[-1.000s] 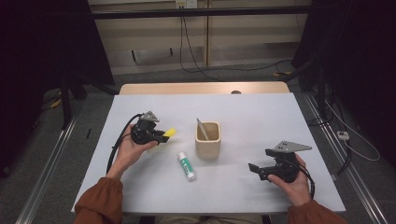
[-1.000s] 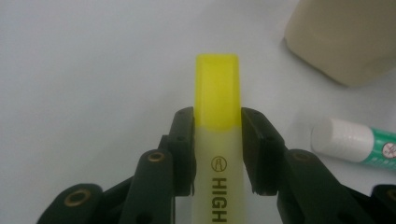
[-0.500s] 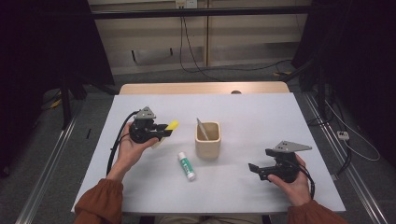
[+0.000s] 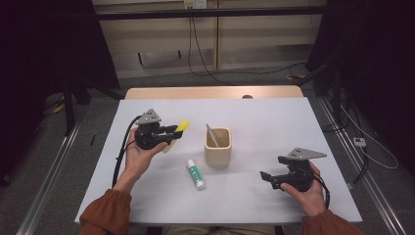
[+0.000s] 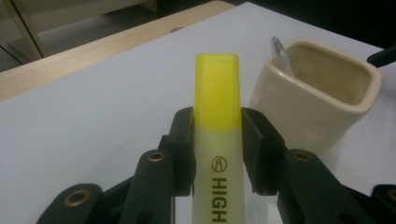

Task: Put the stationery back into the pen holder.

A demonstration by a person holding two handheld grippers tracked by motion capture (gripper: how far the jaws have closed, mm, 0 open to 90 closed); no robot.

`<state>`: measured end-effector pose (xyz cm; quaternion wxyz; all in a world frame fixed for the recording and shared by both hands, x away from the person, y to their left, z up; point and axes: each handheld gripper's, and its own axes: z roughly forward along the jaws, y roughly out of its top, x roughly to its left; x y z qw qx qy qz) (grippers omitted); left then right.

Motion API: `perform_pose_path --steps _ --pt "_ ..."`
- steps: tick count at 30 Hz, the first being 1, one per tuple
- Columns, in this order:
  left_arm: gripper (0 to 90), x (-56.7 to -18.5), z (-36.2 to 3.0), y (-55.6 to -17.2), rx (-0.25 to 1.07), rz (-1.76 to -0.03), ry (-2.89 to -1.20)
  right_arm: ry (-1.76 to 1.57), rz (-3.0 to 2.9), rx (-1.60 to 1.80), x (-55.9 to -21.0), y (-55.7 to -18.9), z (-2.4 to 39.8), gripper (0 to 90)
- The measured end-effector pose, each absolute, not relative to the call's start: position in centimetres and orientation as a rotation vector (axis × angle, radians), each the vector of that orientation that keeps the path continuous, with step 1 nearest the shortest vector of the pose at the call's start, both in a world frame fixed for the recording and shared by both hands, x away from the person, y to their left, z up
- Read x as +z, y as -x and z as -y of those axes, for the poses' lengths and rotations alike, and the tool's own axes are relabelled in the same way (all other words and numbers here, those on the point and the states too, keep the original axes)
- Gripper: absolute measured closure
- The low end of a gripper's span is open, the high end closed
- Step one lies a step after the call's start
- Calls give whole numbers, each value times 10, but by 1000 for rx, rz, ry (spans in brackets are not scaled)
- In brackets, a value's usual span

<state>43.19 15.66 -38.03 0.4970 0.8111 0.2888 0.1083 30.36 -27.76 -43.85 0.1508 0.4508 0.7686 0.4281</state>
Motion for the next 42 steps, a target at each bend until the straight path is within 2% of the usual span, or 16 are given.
perform_pose_path --steps 42 --pt "669 -336 -122 -396 301 -554 -1801 -1282 -2218 1233 -438 -304 276 61"
